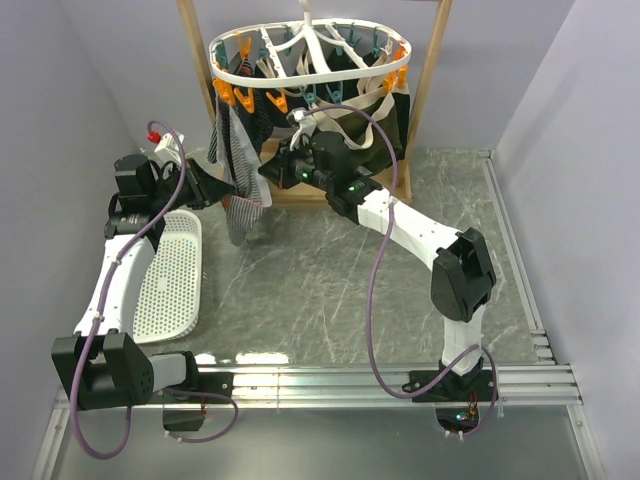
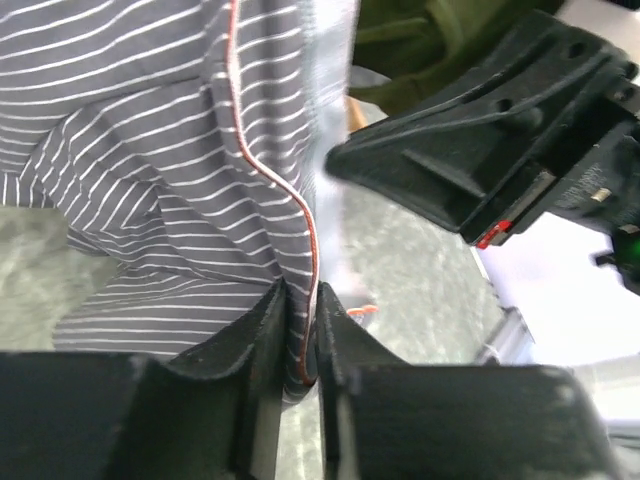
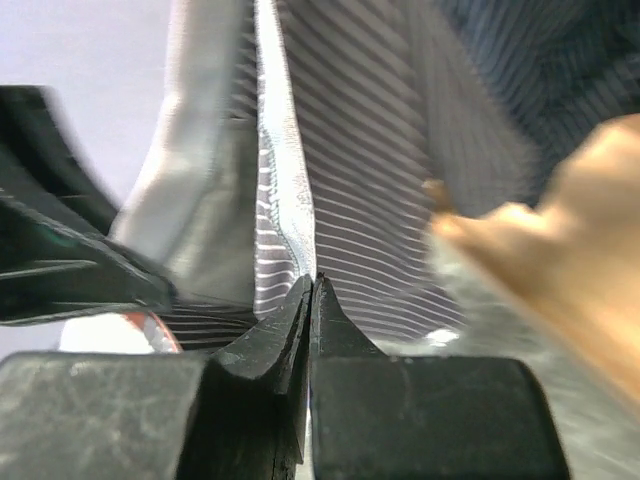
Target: Clip the underwear to the hanger
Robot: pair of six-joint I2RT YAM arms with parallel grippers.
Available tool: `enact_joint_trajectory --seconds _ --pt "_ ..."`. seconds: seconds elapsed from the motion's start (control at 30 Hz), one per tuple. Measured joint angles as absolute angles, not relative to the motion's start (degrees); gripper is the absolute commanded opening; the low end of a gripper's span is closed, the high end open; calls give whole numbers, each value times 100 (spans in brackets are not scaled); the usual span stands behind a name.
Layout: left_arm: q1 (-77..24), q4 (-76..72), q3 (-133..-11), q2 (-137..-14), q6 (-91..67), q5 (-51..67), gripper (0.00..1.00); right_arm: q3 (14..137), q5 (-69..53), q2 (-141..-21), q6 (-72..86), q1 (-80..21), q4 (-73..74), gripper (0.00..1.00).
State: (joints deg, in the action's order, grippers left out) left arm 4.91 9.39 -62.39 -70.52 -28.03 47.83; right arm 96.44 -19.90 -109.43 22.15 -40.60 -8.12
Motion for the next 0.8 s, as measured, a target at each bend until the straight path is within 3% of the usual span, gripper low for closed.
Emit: enact_joint_trajectory --seconds 0.1,0.2,0.53,0.73,0.8 --pt "491 987 -6241 -7083 -2670 4390 0 9679 -1398 -10927 1811 -4060 -589 0" --pt "491 1055 -6241 -7153 -2613 3911 0 9786 -801 -10927 1424 -4062 -410 0" --pt "215 788 -6241 -7620 -2781 3553 42 10147 -99 -10993 305 -4117 -305 0" --pt "49 567 -6329 -7817 -2840 3465 55 10357 274 -11104 -185 -4204 -338 0" --pt "51 526 -6390 -7861 -2836 3413 57 10357 386 -11104 -276 -4215 -336 5"
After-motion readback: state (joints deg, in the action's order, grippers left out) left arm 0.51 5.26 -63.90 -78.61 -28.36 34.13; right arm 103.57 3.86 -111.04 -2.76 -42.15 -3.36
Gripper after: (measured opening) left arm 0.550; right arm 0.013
